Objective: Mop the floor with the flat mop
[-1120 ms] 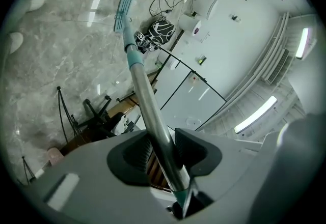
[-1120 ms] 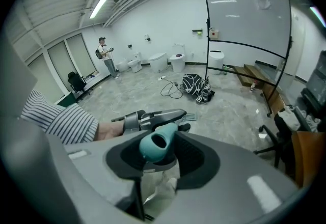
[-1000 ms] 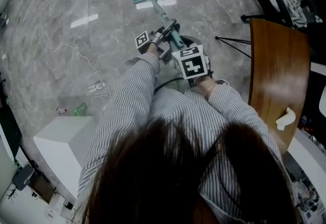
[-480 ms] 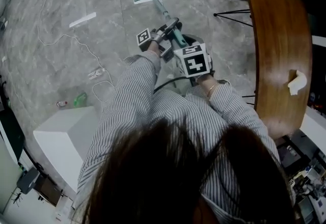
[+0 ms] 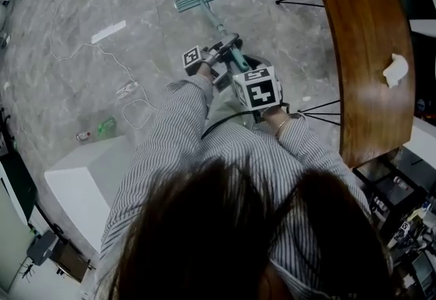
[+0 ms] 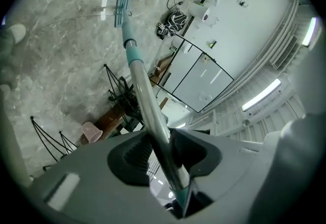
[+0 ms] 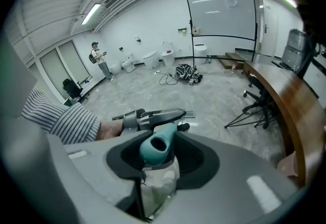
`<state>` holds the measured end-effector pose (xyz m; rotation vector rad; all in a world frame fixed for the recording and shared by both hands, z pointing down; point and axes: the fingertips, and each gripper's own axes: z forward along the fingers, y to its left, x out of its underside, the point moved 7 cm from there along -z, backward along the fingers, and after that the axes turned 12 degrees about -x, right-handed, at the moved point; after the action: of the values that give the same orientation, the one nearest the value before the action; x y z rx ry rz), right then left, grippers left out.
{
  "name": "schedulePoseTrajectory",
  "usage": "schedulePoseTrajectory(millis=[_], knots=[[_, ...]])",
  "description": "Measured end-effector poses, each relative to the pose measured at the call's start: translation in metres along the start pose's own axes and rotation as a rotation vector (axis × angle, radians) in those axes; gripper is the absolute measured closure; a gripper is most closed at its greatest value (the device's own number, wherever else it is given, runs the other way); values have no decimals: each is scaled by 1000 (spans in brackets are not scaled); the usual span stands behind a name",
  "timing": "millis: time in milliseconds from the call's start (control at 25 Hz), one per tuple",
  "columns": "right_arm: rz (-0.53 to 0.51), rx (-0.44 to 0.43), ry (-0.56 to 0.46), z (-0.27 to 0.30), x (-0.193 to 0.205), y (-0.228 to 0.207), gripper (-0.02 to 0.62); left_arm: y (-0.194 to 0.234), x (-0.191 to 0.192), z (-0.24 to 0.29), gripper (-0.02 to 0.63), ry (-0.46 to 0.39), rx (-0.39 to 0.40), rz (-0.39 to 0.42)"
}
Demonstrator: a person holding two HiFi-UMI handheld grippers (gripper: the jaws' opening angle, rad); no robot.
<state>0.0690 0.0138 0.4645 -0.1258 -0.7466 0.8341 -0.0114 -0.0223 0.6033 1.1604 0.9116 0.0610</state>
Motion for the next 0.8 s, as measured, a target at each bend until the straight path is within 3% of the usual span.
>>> schedulePoseTrajectory(millis=[440,800], knots=[[-23,-7,11,-97,153,22,465,112,141,-34,462,-33,51,-5],[-28,-25,36,-175,286,39,465,211,257,-63,468,-30,49,-7]])
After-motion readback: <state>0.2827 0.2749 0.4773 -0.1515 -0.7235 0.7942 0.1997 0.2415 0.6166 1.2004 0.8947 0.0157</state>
